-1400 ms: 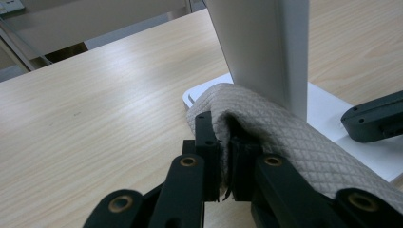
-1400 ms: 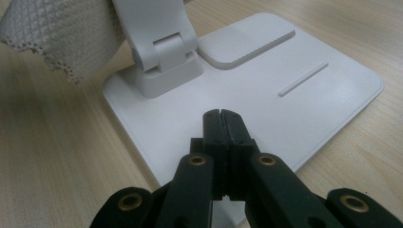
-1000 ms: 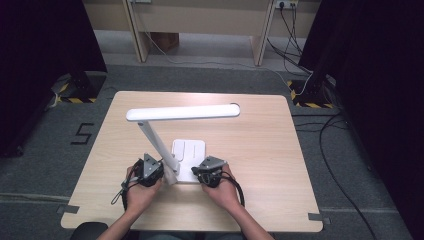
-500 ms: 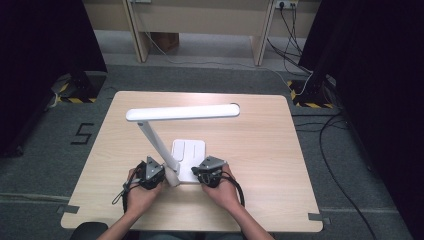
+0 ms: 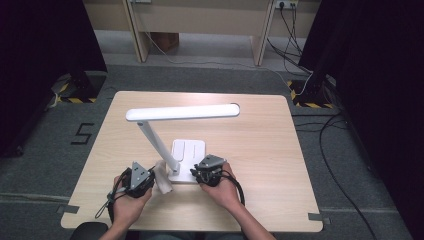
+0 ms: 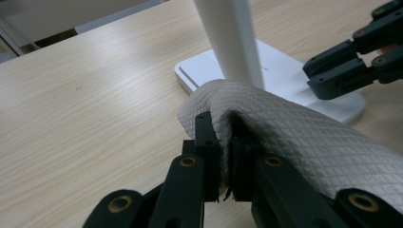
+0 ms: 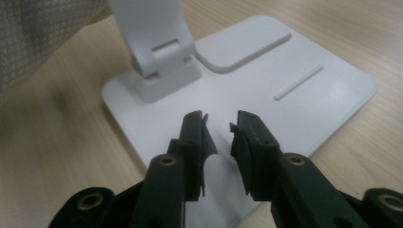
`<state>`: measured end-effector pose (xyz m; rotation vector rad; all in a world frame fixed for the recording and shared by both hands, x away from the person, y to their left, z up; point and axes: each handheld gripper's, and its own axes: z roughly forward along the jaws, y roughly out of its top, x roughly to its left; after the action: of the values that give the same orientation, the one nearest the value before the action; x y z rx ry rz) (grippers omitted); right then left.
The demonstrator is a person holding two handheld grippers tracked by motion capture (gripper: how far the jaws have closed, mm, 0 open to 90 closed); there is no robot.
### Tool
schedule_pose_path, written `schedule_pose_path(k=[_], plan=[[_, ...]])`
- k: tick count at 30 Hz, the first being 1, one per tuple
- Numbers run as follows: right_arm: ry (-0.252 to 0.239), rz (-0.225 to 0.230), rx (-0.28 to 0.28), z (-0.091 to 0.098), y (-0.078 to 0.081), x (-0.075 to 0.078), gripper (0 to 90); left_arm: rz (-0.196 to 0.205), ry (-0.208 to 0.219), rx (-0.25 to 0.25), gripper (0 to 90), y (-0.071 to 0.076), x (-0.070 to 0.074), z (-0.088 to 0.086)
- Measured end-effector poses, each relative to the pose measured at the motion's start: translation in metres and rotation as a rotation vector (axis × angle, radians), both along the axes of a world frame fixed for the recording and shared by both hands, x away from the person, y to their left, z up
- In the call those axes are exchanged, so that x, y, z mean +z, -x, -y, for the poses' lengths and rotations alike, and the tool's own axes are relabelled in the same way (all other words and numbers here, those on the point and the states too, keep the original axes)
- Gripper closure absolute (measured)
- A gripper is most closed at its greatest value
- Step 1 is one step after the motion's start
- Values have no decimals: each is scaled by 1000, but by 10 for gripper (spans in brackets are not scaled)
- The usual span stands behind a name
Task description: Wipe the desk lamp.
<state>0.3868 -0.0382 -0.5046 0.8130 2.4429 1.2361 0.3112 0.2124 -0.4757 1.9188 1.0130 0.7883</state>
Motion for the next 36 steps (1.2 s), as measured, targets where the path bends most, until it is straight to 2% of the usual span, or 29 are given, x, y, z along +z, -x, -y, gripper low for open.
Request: schedule_pose_path(k=[2,6,9,15,17,21,27,36], plan=[[-5,19,26,-2,3,6,691,-7,3,-14,845,6,1,2],[-11,24,53,-7,11,17,657,-11,15,-52,844,14,1,10],[-13,23,64,-6,15,23,645,-13,-3,-88,844,18,3,18],[-68,19,67,6,25,39,602,-10,-16,-156,844,13,6,41],[-75,14,66,10,28,43,590,4,-32,-181,845,8,8,48],[-96,-3,73,22,36,52,565,-3,-38,-196,845,-2,10,61],[-110,3,89,29,47,63,521,-13,-38,-206,845,-18,9,73],[-63,-10,128,18,50,59,490,-2,-39,-200,844,-24,11,73]])
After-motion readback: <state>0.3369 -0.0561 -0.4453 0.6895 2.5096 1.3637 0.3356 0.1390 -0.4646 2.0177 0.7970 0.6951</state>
